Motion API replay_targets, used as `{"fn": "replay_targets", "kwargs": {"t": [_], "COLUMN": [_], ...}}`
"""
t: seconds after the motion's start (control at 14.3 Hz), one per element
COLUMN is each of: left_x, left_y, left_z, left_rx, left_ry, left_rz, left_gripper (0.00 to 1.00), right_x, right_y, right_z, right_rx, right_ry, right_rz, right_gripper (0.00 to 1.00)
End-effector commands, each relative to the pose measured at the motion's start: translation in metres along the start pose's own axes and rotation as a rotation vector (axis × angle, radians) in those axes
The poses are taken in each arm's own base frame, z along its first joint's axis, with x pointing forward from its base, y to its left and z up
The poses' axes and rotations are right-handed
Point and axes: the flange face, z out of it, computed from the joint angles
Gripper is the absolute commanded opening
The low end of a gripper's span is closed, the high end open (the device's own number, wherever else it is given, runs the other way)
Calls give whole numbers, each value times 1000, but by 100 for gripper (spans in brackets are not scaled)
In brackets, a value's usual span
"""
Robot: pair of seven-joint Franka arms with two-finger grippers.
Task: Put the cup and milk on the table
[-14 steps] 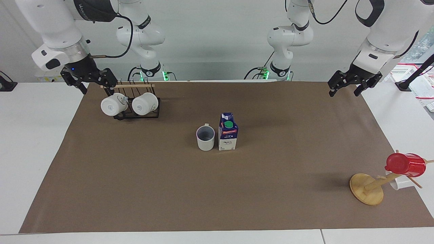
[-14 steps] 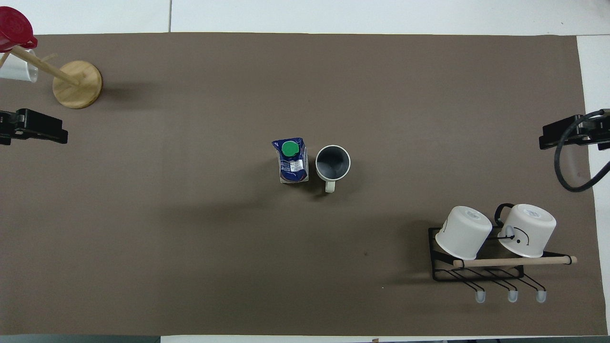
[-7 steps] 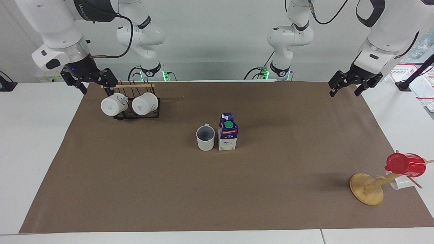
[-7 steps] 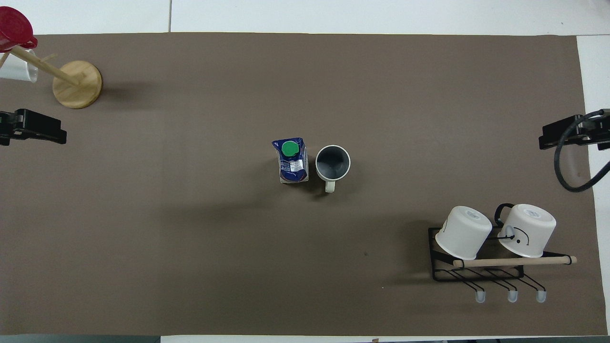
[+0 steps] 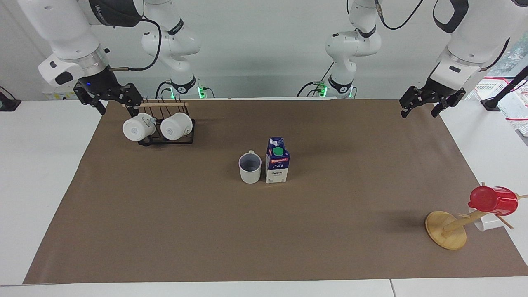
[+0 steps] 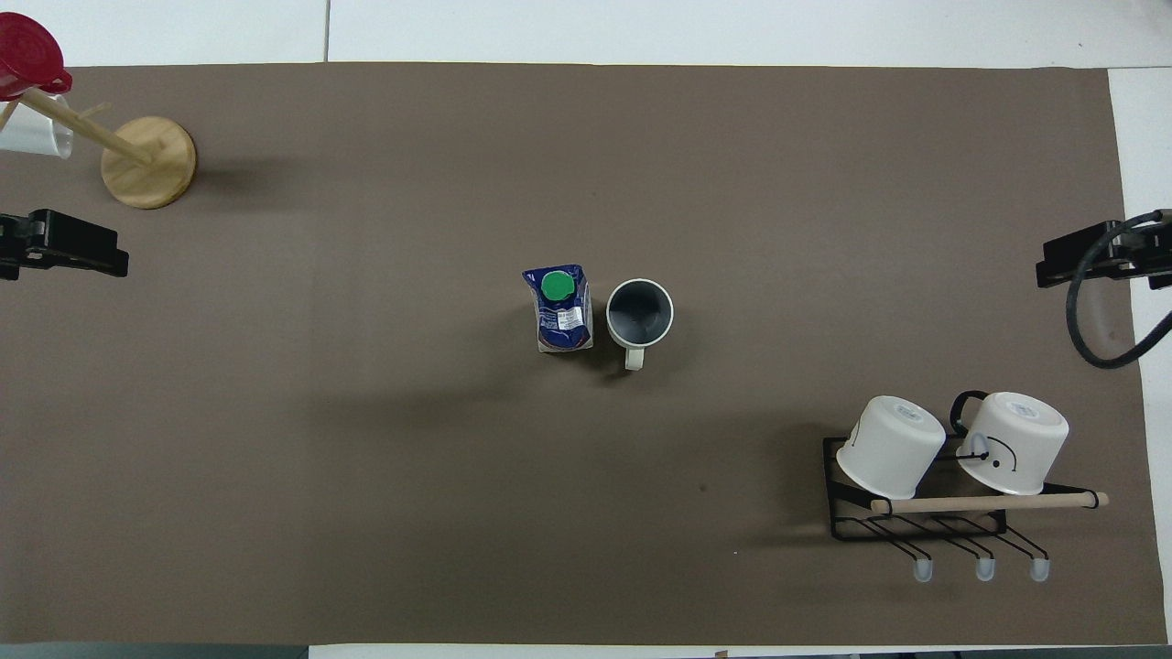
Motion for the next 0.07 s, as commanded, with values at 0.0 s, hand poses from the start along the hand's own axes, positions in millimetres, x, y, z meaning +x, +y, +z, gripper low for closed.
{"fn": "replay_targets", "kwargs": {"t": [0.0], "left_x": [-10], "left_y": [-3], "left_z": [-1], "left_rx": [-15], "left_ry": [0], "left_rz": [7], "left_gripper": [100], "right_x": [-3], "right_y": [3], "right_z": [0], "right_rx": [16], "right_ry": [-8], "right_rz": [-5], "right_gripper": [100]}}
